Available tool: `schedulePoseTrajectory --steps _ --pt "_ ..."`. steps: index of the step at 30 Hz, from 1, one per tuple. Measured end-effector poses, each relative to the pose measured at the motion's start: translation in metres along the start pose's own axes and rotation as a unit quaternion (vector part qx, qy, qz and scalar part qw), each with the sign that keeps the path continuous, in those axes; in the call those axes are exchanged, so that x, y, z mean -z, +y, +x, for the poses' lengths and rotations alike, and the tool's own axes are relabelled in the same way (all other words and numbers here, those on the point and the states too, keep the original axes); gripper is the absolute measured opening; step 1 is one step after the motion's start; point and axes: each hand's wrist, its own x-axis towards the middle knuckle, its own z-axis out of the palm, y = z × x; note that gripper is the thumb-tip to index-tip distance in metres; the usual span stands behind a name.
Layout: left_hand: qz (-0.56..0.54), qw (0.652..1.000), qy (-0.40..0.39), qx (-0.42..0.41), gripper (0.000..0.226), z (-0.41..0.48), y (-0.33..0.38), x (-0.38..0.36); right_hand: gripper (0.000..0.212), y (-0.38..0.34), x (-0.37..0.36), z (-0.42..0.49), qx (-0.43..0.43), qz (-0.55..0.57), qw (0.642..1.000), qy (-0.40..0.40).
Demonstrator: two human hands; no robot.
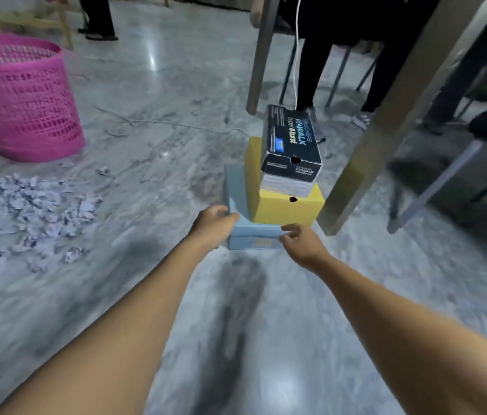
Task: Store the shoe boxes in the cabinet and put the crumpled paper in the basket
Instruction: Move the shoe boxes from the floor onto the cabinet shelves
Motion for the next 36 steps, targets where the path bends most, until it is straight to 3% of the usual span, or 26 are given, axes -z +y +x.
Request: schedulePoseTrajectory --steps 6,9,13,17,21,25,30,36 --pt "0.029 0.999 0.005 0.025 0.062 0.06 -0.037 -0.043 0.059 0.063 -0.016 0.053 -0.13 0.123 0.984 -0.004" --pt "0.018 0.999 0.016 0.043 0.072 0.086 -0.057 -0.06 0.068 0.08 -0.025 0.079 -0.154 0.174 0.973 0.012" --pt "-0.022 0.997 0.027 0.073 0.074 0.111 -0.068 -0.075 0.063 0.096 -0.033 0.103 -0.139 0.211 0.967 0.017" --pt "-0.063 0.991 0.068 0.1 0.063 0.128 -0.069 -0.081 0.031 0.104 -0.042 0.118 -0.128 0.262 0.957 -0.004" --pt "-0.136 0.98 0.066 0.13 0.01 0.132 -0.074 -0.081 0.034 0.103 -0.051 0.118 -0.123 0.28 0.952 0.013" --pt "-0.159 0.978 0.058 0.123 0.016 0.123 -0.076 -0.075 0.032 0.101 -0.056 0.108 -0.119 0.278 0.953 0.014" --pt "-0.135 0.981 0.065 0.122 0.041 0.092 -0.09 -0.057 0.032 0.098 -0.066 0.077 -0.102 0.245 0.964 0.015" --pt "-0.108 0.981 0.085 0.133 0.05 0.033 -0.123 -0.012 0.033 0.079 -0.095 0.014 -0.084 0.252 0.964 -0.022"
